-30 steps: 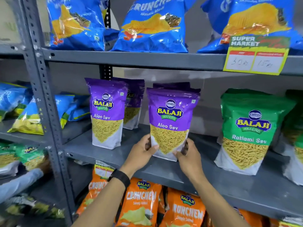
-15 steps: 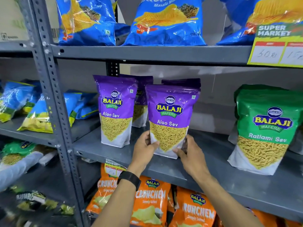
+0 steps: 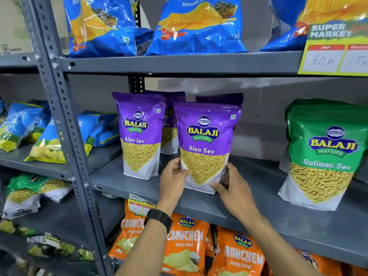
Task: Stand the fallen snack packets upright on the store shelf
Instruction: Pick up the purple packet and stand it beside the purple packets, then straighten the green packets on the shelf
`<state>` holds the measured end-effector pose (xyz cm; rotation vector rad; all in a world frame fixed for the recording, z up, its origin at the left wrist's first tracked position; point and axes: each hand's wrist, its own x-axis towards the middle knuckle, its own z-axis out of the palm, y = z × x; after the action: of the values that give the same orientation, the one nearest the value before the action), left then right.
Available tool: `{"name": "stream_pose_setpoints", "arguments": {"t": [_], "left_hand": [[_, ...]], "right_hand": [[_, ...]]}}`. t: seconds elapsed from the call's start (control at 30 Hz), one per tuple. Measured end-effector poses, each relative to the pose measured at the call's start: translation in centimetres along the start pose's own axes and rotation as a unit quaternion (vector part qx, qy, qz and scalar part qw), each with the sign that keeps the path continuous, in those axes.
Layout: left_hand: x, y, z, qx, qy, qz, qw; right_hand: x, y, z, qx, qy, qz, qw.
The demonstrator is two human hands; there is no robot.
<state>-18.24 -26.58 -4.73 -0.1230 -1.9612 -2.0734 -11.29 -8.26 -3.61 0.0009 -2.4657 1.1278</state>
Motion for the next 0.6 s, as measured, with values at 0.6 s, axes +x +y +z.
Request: {"name": "stream_pose_setpoints", "arguments": {"t": [0.6], "left_hand": [[-9.6,3.4,20.0,0.077,-0.249,0.037,0.965]], "right_hand": [[-4.7,15.0,-20.3,0.056,0.233,0.126,0.963]]}}
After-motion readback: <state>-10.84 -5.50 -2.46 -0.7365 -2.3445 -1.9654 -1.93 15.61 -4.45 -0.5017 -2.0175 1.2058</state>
